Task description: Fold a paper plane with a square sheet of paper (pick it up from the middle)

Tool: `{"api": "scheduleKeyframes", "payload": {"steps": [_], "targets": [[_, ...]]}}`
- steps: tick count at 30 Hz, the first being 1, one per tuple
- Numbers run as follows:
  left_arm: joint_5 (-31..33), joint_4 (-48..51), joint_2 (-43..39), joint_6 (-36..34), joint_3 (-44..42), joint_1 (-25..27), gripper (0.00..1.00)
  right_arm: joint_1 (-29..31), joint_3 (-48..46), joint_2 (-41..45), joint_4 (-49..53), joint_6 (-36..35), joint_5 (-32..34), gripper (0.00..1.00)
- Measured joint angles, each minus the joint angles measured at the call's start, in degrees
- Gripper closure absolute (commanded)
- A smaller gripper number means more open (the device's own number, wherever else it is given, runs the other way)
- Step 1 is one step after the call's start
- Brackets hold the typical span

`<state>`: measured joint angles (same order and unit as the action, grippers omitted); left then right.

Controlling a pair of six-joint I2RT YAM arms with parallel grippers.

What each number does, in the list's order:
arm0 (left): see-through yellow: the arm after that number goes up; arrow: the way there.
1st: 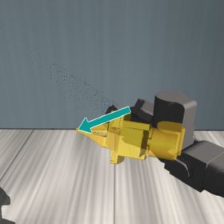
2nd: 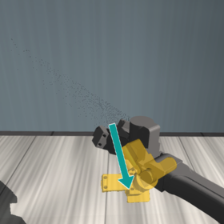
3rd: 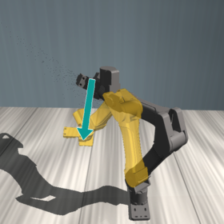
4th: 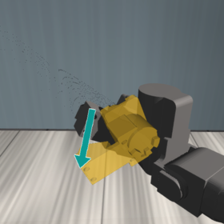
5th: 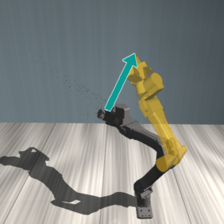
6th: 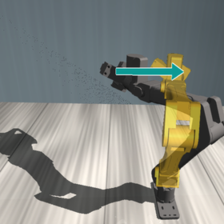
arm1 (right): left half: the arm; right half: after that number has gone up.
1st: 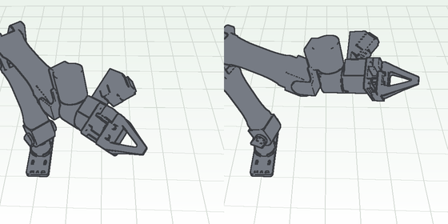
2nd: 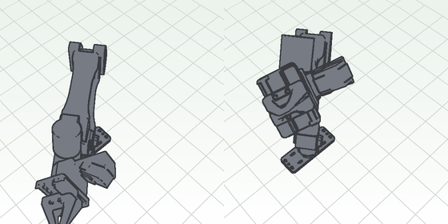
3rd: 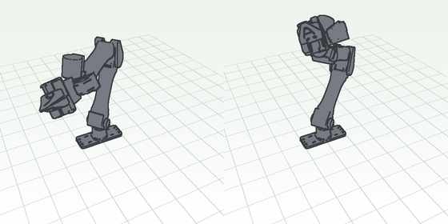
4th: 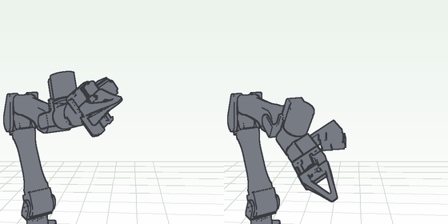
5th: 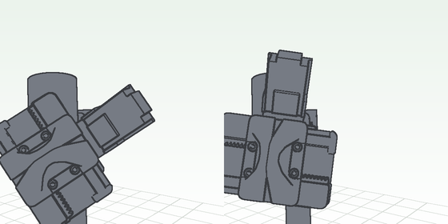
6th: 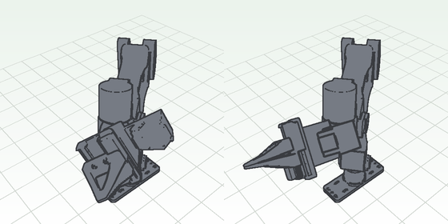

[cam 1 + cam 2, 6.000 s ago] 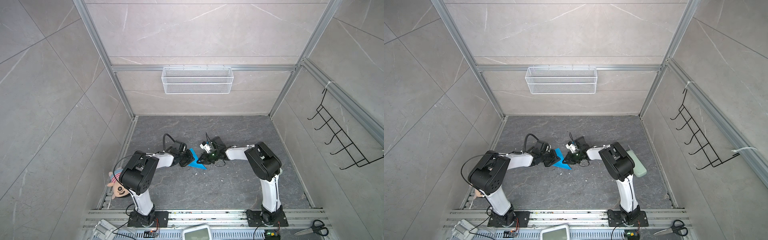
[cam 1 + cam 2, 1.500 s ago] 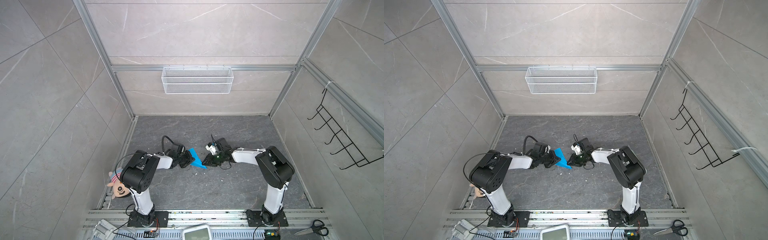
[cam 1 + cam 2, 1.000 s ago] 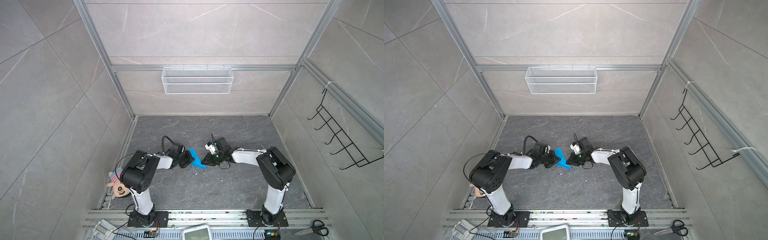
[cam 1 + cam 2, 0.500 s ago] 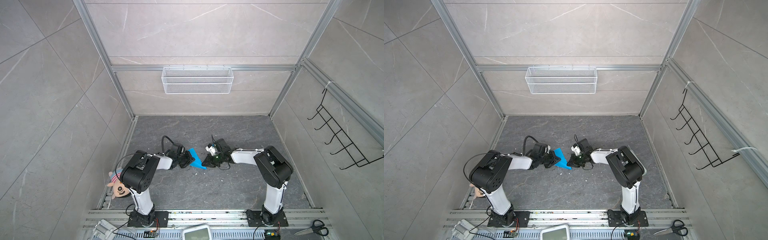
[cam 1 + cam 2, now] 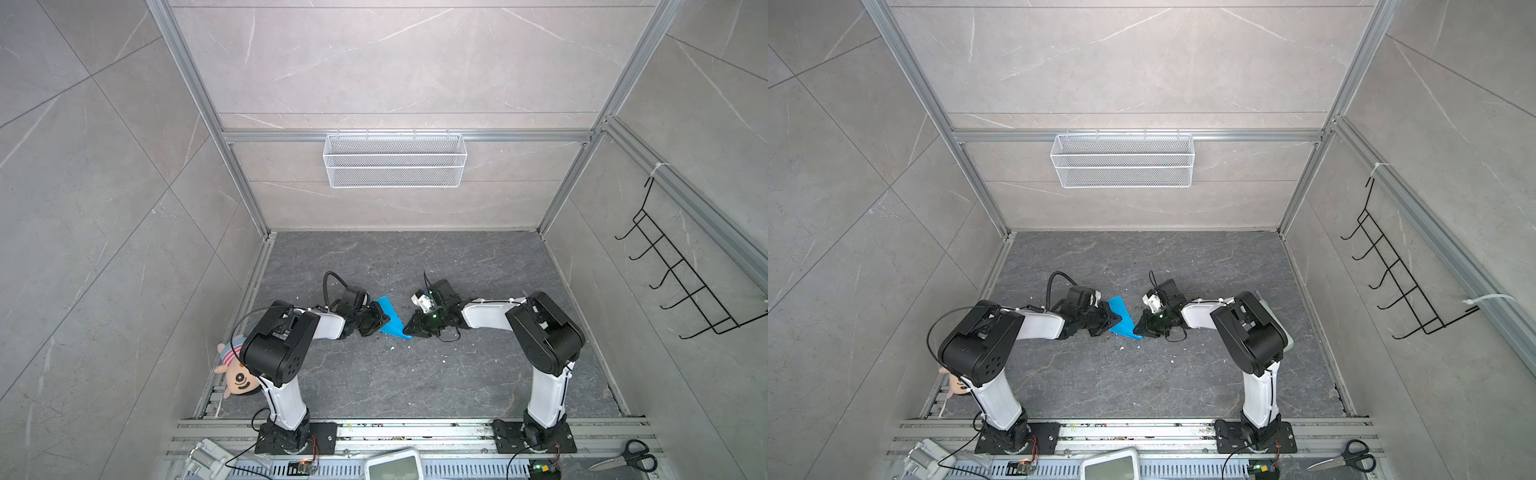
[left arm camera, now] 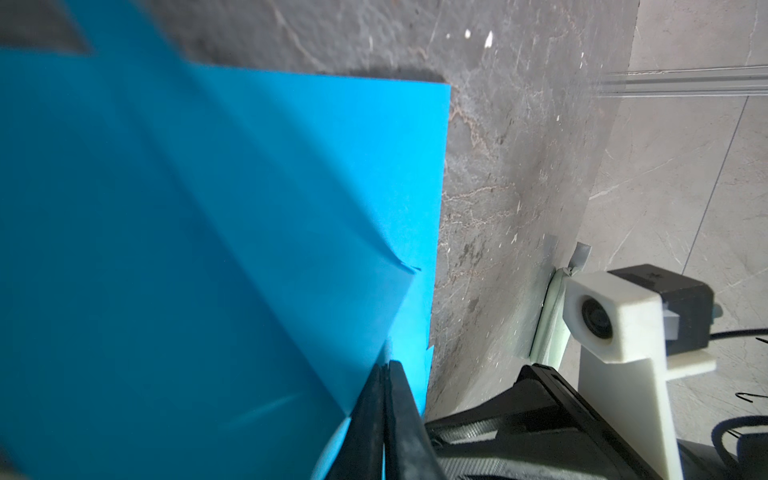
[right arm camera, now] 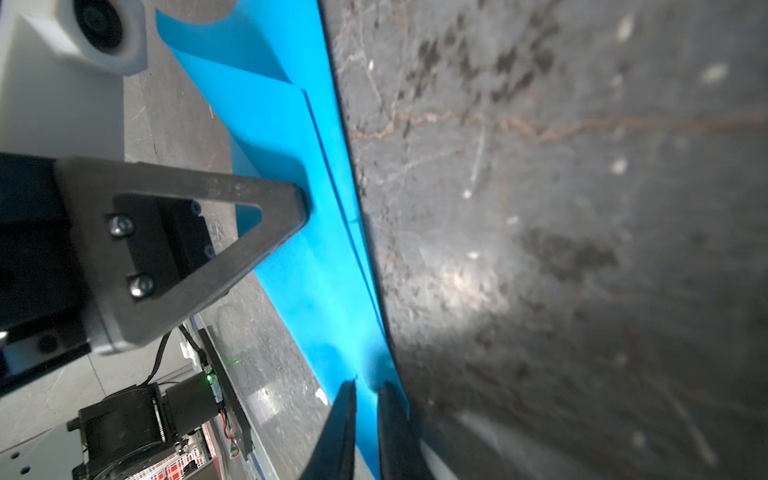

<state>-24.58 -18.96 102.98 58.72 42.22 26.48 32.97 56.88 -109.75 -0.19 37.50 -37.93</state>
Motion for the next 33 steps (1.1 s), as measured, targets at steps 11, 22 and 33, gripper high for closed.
{"api": "scheduleKeyframes", "payload": {"steps": [11, 22, 33], "targets": [[-1.29, -0.48, -0.83, -0.66, -0.59, 0.00, 0.83, 0.00, 0.11, 3.89, 3.17, -6.71, 3.23, 0.72], [-3.30, 0.85, -2.69, -0.66, -0.63, 0.00, 0.81, 0.46, 3.19, 1.29, 7.06, -12.15, 0.09, 0.76], [-4.20, 1.70, -3.96, -0.66, -0.63, 0.00, 0.81, 1.27, 4.20, 1.03, 10.84, -16.22, 0.83, 0.78]]}}
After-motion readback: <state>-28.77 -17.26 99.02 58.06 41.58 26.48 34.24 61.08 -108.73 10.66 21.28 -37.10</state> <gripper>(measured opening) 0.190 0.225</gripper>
